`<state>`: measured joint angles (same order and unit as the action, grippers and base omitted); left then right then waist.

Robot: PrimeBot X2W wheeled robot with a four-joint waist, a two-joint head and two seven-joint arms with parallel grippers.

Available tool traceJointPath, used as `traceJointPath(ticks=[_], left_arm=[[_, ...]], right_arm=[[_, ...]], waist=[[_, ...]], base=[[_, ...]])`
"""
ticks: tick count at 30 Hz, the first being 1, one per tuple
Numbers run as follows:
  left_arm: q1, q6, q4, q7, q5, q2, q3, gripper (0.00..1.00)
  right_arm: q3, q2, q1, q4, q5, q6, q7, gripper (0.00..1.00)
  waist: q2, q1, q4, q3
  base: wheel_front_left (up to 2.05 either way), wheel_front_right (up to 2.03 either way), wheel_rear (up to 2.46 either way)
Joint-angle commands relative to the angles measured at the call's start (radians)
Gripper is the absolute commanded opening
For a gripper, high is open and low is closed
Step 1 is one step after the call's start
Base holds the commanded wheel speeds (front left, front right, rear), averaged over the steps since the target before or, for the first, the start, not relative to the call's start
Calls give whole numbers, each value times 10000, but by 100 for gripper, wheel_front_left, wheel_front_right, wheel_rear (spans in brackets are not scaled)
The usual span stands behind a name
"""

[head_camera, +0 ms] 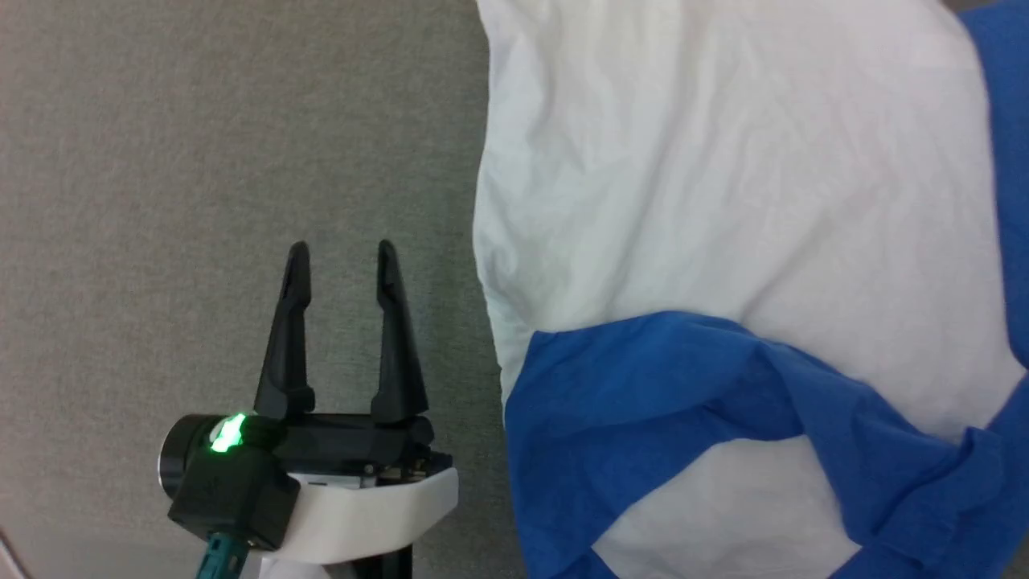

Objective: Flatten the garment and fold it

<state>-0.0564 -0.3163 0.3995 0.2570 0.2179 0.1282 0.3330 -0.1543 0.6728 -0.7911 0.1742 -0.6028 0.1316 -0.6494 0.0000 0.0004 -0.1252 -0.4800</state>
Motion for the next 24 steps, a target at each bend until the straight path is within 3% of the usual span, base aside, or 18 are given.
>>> traceJointPath(ticks=[1,14,15,17,18,24], left_arm=[[-184,86,67,47,-149,-100,78,100],[-257,123,236,47,-506,-563,391,100],[-253,125,245,47,-522,-578,387,100],[-248,133,257,47,-557,-605,372,100],[-250,134,260,47,-575,-617,364,100],[-272,157,95,47,-647,-662,230,100]], right_arm=[[142,94,-244,284,119,-9,-163,100],[676,560,-338,1674,153,-9,-657,100],[695,566,-316,1709,116,-9,-709,92],[686,568,-316,1782,93,-9,-779,27],[693,574,-322,1805,108,-9,-811,0],[562,478,-539,1822,429,-9,-265,0]], waist=[[0,-4,-820,-839],[0,-4,-1625,-1795],[0,-4,-1644,-1835],[0,-4,-1654,-1897],[0,-4,-1646,-1918],[0,-4,-1389,-1701]], base=[[0,0,0],[0,0,0],[0,0,0],[0,0,0],[0,0,0],[0,0,0]])
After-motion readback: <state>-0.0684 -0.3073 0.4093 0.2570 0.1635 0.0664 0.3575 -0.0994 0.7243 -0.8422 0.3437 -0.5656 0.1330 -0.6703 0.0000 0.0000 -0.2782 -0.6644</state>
